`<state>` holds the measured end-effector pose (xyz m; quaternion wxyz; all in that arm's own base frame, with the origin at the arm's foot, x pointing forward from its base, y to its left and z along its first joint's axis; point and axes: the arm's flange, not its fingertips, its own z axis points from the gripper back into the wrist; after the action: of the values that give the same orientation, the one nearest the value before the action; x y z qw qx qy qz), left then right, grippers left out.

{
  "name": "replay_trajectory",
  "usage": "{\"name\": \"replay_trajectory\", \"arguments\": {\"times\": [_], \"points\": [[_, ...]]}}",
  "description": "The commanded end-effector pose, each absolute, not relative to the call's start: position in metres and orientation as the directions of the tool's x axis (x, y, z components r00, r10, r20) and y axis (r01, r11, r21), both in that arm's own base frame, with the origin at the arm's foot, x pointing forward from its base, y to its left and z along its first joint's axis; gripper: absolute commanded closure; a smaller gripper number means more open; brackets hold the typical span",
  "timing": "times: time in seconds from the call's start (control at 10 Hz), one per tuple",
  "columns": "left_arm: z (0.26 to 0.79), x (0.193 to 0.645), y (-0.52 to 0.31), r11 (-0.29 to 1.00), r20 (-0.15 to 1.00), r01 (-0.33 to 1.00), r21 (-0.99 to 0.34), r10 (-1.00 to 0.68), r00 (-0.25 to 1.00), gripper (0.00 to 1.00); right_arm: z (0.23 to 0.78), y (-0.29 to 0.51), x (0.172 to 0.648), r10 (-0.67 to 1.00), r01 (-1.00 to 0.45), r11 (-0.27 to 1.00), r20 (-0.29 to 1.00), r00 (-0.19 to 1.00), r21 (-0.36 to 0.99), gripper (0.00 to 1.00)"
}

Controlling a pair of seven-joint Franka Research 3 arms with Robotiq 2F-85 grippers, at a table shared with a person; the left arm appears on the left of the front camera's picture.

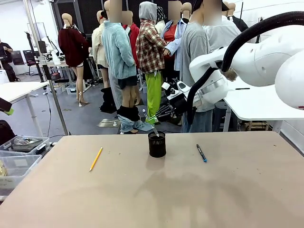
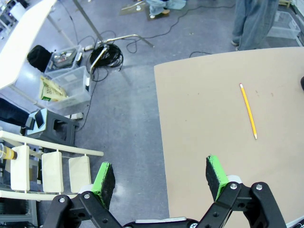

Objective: Place the pens into the pen holder.
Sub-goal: Pick up a writing instrument from the table and place it into the Pen holder.

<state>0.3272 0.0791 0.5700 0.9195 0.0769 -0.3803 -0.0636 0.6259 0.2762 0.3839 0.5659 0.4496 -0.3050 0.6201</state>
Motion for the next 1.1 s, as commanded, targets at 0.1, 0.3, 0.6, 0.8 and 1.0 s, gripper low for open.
{"name": "replay_trajectory", "arguments": {"times": [0.1,0.3,0.6,0.8,1.0], "points": [[0.570,0.329,0.079,0.980,0.697,0.053,0.193,-0.175,0.696,0.00,0.372,0.280,0.638,0.452,-0.985,-0.123,0.890,0.054,0.123,1.00],[0.570,0.329,0.079,0.980,0.697,0.053,0.193,-0.175,0.696,0.00,0.364,0.279,0.640,0.473,-0.988,-0.114,0.880,0.035,0.100,1.00],[0.570,0.329,0.079,0.980,0.697,0.053,0.193,-0.175,0.696,0.00,0.361,0.275,0.648,0.478,-0.986,-0.116,0.877,0.050,0.120,1.00],[0.570,0.329,0.079,0.980,0.697,0.053,0.193,-0.175,0.696,0.00,0.350,0.272,0.649,0.503,-0.982,-0.109,0.861,0.080,0.155,0.90],[0.570,0.329,0.079,0.980,0.697,0.053,0.193,-0.175,0.696,0.00,0.351,0.268,0.646,0.489,-0.985,-0.105,0.869,0.071,0.139,0.52]]}}
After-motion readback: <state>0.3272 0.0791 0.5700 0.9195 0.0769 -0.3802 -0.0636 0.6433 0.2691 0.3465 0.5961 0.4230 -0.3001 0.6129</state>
